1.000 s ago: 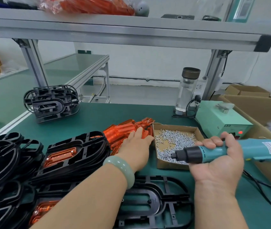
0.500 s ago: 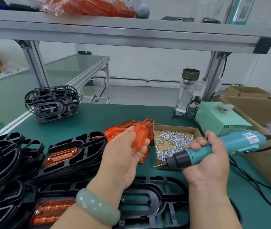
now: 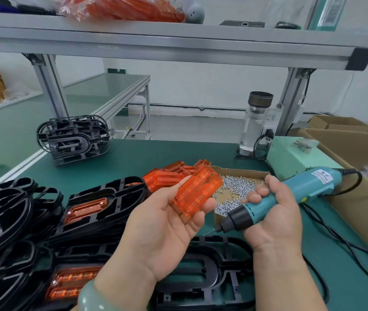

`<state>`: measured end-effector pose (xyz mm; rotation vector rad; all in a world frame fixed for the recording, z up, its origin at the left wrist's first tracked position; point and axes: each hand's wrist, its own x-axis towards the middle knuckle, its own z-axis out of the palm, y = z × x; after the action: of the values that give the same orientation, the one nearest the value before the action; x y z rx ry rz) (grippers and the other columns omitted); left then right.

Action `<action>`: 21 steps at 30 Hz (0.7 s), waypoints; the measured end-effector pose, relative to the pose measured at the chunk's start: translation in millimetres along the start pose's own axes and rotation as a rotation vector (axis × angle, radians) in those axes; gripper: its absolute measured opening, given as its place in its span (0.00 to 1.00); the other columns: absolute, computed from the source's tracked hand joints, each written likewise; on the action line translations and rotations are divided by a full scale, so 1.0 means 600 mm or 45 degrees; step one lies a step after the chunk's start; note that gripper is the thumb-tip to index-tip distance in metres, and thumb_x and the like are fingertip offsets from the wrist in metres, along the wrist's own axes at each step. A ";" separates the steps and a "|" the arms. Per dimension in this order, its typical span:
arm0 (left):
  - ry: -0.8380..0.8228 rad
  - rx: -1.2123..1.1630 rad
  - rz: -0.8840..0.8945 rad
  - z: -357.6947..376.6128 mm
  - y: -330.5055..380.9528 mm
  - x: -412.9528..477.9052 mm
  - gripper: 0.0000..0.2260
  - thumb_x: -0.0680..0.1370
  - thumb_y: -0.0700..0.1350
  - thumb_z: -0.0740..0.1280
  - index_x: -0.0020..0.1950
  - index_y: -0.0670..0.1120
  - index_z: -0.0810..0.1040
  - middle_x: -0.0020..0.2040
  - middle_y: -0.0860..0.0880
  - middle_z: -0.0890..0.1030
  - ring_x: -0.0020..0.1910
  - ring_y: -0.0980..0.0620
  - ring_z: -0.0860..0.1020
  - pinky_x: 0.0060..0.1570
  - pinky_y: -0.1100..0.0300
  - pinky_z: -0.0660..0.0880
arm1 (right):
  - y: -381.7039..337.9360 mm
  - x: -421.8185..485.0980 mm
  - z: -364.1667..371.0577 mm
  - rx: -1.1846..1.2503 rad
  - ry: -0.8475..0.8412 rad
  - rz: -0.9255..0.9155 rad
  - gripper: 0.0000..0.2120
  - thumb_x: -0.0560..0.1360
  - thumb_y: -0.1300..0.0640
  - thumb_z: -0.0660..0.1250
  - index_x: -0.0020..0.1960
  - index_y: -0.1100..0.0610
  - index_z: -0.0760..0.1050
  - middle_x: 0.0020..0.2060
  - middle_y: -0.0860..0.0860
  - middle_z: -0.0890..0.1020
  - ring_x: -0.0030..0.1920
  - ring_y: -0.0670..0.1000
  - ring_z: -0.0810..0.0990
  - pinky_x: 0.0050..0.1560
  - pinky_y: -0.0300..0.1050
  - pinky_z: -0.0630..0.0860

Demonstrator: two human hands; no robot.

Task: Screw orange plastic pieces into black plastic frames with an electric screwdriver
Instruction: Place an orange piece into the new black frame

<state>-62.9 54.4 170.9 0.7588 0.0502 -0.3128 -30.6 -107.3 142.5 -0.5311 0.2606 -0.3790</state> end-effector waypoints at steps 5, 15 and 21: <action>-0.051 0.047 -0.021 -0.005 -0.002 -0.003 0.15 0.74 0.43 0.62 0.58 0.39 0.77 0.49 0.36 0.82 0.38 0.44 0.83 0.30 0.62 0.78 | 0.002 0.002 -0.002 -0.023 -0.002 -0.006 0.08 0.79 0.58 0.64 0.42 0.52 0.68 0.26 0.45 0.71 0.23 0.43 0.69 0.28 0.34 0.70; -0.085 0.064 -0.071 -0.014 -0.002 -0.012 0.22 0.72 0.51 0.62 0.60 0.39 0.76 0.50 0.36 0.82 0.40 0.43 0.83 0.31 0.61 0.78 | 0.002 -0.001 0.001 -0.040 0.009 0.005 0.08 0.79 0.57 0.64 0.42 0.52 0.68 0.26 0.44 0.71 0.23 0.43 0.69 0.33 0.38 0.69; -0.146 0.111 -0.071 -0.021 -0.003 -0.016 0.23 0.68 0.49 0.67 0.60 0.39 0.76 0.49 0.37 0.82 0.42 0.43 0.82 0.32 0.61 0.78 | 0.001 0.000 0.001 -0.027 0.012 0.023 0.09 0.79 0.57 0.64 0.41 0.52 0.68 0.26 0.44 0.70 0.23 0.43 0.69 0.35 0.38 0.67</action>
<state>-72.0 64.6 161.9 0.8256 -0.0508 -0.4131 -30.1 -106.3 142.7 -0.5472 0.2784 -0.3618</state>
